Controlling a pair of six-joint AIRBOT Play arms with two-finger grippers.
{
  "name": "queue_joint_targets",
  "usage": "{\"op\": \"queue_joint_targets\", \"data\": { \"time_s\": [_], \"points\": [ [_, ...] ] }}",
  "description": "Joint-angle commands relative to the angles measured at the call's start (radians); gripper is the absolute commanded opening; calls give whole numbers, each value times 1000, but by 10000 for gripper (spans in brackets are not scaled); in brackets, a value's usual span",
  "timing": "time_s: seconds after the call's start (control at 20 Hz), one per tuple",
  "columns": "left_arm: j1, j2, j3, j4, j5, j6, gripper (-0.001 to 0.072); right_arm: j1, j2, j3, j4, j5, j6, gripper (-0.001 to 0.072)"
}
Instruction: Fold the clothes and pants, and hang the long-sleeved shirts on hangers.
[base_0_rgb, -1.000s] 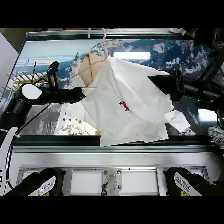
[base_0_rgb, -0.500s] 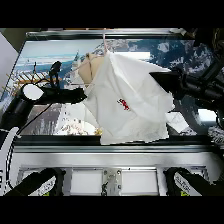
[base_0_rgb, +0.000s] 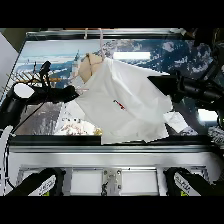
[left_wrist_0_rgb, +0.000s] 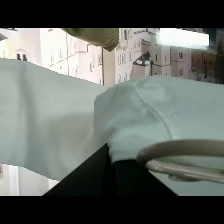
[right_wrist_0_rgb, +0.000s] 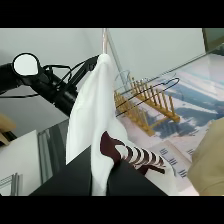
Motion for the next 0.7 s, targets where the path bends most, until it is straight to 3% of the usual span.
{"op": "queue_joint_targets", "data": {
  "time_s": [0.0,0.25,0.5,0.65],
  "points": [
    [33,0,1,1,-26,6,20,0,2,1,-36,-38,-2,16],
    [34,0,1,0,-76,27,20,0,2,1,-38,-107,-67,16],
    [21,0,1,-8,-108,37,20,2,2,1,122,-107,-113,16],
    [-29,0,1,-5,-95,45,20,3,2,1,128,-107,-113,16]
  ]
}}
